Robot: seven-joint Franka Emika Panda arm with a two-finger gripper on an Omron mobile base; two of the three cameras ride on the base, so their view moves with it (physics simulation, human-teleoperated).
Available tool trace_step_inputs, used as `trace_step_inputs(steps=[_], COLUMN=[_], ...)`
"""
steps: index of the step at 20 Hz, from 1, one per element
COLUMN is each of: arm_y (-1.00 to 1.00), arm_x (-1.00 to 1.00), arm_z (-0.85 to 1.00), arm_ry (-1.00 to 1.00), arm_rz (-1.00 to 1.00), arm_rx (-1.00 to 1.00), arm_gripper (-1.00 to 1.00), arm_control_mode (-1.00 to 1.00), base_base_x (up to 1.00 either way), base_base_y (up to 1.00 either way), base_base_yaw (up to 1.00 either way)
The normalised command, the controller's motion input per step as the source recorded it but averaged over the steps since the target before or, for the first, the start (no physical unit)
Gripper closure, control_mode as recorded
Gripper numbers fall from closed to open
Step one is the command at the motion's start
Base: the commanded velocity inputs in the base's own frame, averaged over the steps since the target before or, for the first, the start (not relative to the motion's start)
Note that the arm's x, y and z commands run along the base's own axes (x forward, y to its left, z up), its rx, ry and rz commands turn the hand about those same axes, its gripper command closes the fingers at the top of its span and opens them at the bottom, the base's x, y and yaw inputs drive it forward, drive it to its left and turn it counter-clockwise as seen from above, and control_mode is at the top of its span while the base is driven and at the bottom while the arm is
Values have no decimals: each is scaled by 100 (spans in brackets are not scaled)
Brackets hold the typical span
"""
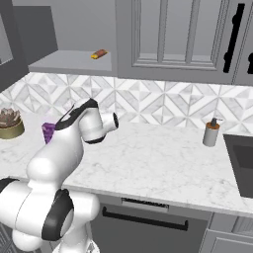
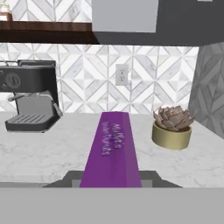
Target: Pick the cereal and place it on the digital scale for weighing, and close the cabinet.
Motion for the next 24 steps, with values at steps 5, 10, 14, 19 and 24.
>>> trace_step_inputs(steps=[5, 10, 14, 19, 24], arm_y=[8, 20, 2, -1, -14], arm_x=[27, 30, 7, 1, 0], arm_z=[-2, -1, -8, -8, -5], arm_ry=[-2, 0, 0, 0, 0], arm_rz=[-1, 0, 0, -2, -6], arm_rx=[0, 0, 0, 0, 0], arm_gripper=[100, 100, 100, 100, 100], arm_control_mode=[-100, -100, -100, -100, -100], base_base_x=[0, 0, 0, 0, 0], base_base_y=[0, 0, 0, 0, 0], base_base_yaw=[0, 0, 0, 0, 0])
